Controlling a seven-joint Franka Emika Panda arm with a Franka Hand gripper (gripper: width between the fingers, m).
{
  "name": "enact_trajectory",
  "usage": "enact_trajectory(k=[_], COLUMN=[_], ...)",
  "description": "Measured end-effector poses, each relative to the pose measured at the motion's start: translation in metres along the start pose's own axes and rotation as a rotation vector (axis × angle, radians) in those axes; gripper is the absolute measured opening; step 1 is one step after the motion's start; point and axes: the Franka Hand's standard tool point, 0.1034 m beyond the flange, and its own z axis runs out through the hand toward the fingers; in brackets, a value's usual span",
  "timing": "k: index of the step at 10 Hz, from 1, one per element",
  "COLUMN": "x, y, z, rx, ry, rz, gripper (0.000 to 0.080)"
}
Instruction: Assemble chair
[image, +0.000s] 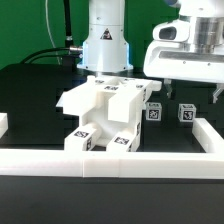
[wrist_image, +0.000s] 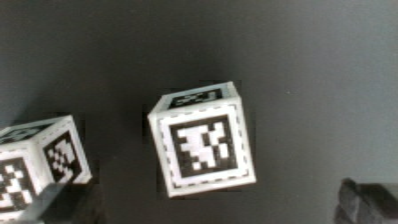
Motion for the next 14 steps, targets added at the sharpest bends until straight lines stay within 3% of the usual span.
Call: enact_trajectory(k=[9,14], x=[-0.008,-0.010], y=[0.005,-0.002], z=[0.009,0.016], rx=[0.006,-0.002], ry=[-0.009,-0.010], rz=[0.155,0.148], gripper=[0.0649,0.0649])
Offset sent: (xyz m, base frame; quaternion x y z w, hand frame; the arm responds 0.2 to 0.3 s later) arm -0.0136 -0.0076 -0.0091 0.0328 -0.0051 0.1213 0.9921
